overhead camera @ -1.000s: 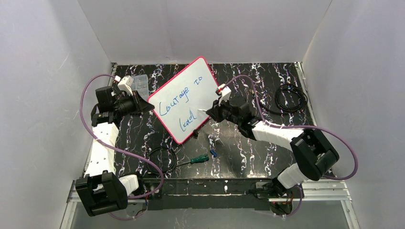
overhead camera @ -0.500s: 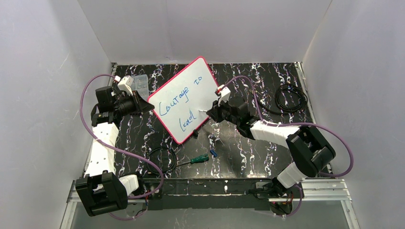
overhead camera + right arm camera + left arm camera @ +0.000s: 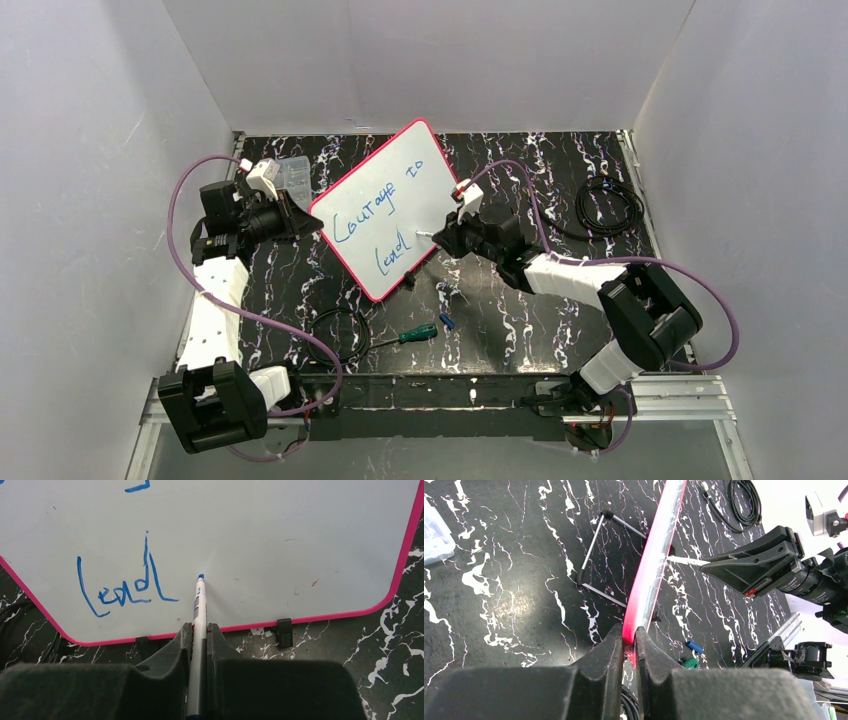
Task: Write a sentence on the whiteboard
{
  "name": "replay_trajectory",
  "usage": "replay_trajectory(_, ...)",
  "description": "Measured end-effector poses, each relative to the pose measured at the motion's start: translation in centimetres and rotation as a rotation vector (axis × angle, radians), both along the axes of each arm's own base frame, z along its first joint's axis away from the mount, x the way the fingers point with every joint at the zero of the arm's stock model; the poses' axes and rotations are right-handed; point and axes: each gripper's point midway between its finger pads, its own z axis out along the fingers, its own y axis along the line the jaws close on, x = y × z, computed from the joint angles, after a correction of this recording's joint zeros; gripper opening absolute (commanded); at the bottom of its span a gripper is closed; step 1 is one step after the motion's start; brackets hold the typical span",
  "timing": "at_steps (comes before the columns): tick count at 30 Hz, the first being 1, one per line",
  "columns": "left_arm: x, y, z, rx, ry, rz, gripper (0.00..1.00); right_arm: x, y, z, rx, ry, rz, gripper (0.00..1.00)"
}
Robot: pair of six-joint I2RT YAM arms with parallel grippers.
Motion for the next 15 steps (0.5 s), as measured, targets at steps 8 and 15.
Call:
replay_trajectory(8, 0.00, 0.00, 0.00, -0.001, 0.001, 0.000, 0.00, -0.34, -0.22, -0.66, -0.004, 0.010, 0.001, 0.01)
replay_trajectory(15, 0.00, 0.00, 0.00, -0.001, 0.001, 0.001, 0.00, -0.13, -0.41, -0.65, -0.002, 0.013, -0.024, 0.01)
